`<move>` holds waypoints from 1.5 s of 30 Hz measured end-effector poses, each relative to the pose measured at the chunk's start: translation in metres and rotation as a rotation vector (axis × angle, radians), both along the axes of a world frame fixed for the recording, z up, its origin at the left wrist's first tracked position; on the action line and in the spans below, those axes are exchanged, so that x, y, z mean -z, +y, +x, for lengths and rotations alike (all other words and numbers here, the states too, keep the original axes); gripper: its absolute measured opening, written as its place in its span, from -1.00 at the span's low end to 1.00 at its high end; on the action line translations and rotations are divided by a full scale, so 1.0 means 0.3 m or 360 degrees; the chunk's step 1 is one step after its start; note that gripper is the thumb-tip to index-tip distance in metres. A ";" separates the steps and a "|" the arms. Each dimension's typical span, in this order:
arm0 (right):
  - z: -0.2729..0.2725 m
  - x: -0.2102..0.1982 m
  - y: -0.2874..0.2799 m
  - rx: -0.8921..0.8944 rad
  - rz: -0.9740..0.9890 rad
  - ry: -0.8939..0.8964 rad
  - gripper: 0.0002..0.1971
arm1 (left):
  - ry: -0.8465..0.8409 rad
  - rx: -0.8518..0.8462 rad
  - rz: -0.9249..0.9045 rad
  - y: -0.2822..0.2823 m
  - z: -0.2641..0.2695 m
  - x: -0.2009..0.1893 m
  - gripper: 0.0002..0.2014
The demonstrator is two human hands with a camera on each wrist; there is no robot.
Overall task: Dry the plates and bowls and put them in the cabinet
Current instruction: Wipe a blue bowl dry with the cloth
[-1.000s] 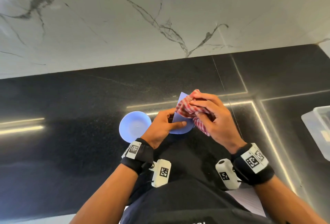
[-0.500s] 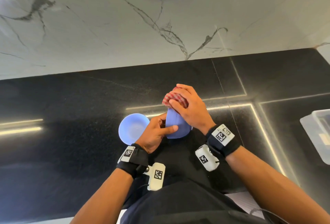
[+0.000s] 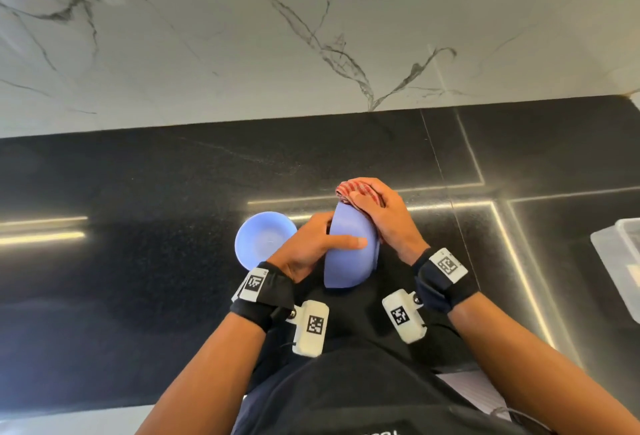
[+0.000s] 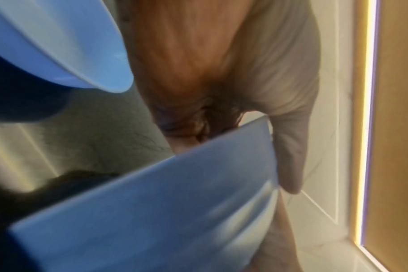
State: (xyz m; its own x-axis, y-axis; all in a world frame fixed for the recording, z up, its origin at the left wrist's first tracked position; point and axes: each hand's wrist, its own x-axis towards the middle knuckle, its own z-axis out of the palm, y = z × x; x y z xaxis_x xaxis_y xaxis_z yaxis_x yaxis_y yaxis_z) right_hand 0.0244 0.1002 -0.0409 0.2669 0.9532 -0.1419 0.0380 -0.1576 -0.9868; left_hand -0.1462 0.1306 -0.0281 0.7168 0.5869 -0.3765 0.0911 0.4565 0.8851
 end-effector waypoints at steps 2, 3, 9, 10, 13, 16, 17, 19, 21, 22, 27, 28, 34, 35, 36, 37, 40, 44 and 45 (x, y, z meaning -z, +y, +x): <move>-0.009 0.009 -0.013 0.0002 0.0070 -0.0146 -0.77 | 0.0054 -0.0022 0.0044 0.021 0.011 -0.016 -0.60; -0.009 0.004 -0.019 0.0008 0.0133 -0.0276 -0.76 | 0.0065 -0.0016 0.0074 0.029 0.010 -0.020 -0.59; 0.018 -0.057 -0.048 -0.0271 0.0559 -0.1111 -0.54 | -0.0040 -0.0014 0.0094 0.034 -0.012 -0.014 -0.61; 0.022 -0.055 -0.050 -0.0337 0.0580 -0.1209 -0.53 | -0.0081 -0.0029 0.0070 0.028 -0.011 -0.003 -0.62; 0.029 -0.038 -0.056 -0.0470 0.0611 -0.1378 -0.51 | -0.0128 -0.0068 0.0012 0.007 -0.012 0.029 -0.62; 0.032 -0.020 -0.067 -0.0456 0.0607 -0.1333 -0.51 | -0.0126 -0.0054 -0.0010 0.004 -0.010 0.031 -0.61; 0.029 -0.017 -0.071 -0.0405 0.0585 -0.1273 -0.52 | -0.0124 -0.0038 -0.0031 0.005 -0.011 0.030 -0.62; 0.025 -0.006 -0.073 -0.0274 0.0503 -0.1097 -0.54 | -0.0115 -0.0006 -0.0066 0.004 -0.016 0.032 -0.62; 0.024 0.006 -0.059 -0.0133 0.0381 -0.0789 -0.62 | -0.0068 -0.0002 -0.0087 -0.005 -0.029 0.033 -0.62; 0.026 0.007 -0.049 -0.0054 0.0298 -0.0549 -0.69 | -0.0051 0.0002 -0.0087 -0.011 -0.039 0.038 -0.62; 0.060 0.032 -0.054 0.0205 -0.0160 0.0532 -0.69 | 0.0032 0.0058 -0.0056 -0.050 -0.070 0.061 -0.64; 0.062 0.042 -0.063 0.0248 -0.0166 0.0572 -0.69 | 0.0061 0.0090 -0.0032 -0.052 -0.070 0.060 -0.64; 0.061 0.044 -0.084 0.0417 -0.0079 0.0558 -0.69 | 0.0222 0.0404 -0.0042 -0.011 -0.006 -0.048 -0.66; 0.058 0.043 -0.086 0.0392 -0.0050 0.0534 -0.69 | 0.0227 0.0418 -0.0057 0.004 0.015 -0.070 -0.71; 0.052 0.040 -0.088 0.0367 -0.0029 0.0502 -0.70 | 0.0259 0.0397 -0.0051 0.017 0.037 -0.093 -0.74; 0.042 0.034 -0.088 0.0348 -0.0018 0.0471 -0.70 | 0.0310 0.0343 -0.0040 0.028 0.057 -0.109 -0.71; 0.023 0.017 -0.083 0.0365 0.0028 0.0346 -0.72 | 0.0363 0.0231 0.0009 0.054 0.090 -0.110 -0.60; 0.035 0.001 -0.105 0.0344 0.0285 -0.0401 -0.70 | 0.0279 0.0170 0.0055 0.060 0.072 -0.076 -0.49; 0.038 -0.008 -0.116 0.0298 0.0364 -0.0628 -0.66 | 0.0250 0.0162 0.0057 0.058 0.068 -0.061 -0.45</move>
